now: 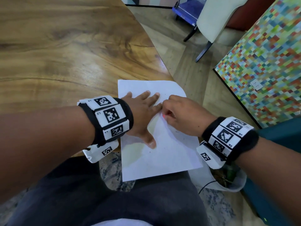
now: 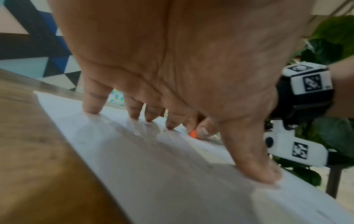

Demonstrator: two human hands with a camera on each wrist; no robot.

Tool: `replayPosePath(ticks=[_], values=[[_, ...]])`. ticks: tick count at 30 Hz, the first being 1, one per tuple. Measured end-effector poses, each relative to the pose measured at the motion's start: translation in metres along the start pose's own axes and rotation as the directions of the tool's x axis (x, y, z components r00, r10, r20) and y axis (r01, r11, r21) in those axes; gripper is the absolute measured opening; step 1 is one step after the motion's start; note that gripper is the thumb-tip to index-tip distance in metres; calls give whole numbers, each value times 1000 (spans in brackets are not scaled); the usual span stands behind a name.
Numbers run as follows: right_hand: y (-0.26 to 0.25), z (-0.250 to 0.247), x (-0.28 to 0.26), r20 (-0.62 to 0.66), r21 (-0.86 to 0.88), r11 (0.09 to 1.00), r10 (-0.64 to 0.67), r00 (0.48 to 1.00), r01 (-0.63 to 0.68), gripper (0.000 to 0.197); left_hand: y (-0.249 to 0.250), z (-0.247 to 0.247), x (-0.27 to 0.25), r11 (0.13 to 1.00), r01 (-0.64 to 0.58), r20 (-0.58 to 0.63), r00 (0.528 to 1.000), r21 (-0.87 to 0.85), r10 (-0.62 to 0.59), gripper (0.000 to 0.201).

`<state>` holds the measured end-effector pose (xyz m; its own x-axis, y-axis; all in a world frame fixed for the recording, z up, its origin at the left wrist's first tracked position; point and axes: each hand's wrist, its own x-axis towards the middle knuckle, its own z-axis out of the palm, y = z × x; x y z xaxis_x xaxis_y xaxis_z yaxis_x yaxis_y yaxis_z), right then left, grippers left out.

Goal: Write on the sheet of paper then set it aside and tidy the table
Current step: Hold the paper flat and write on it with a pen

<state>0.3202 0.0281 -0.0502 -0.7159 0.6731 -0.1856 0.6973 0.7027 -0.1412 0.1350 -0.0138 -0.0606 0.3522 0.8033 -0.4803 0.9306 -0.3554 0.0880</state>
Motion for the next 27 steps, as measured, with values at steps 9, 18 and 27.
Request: replayPosePath(ticks=[9, 18, 27], values=[[-15, 4, -28, 51, -8, 993, -119, 992, 119, 8, -15, -5, -2, 988, 155, 18, 988, 0, -155, 139], [17, -9, 27, -114, -8, 987, 157, 981, -159, 12, -13, -8, -2, 986, 165, 47, 985, 13, -166, 140], [-11, 7, -33, 29, 16, 993, -115, 993, 114, 8, -14, -5, 1, 988, 154, 32, 988, 12, -154, 141]])
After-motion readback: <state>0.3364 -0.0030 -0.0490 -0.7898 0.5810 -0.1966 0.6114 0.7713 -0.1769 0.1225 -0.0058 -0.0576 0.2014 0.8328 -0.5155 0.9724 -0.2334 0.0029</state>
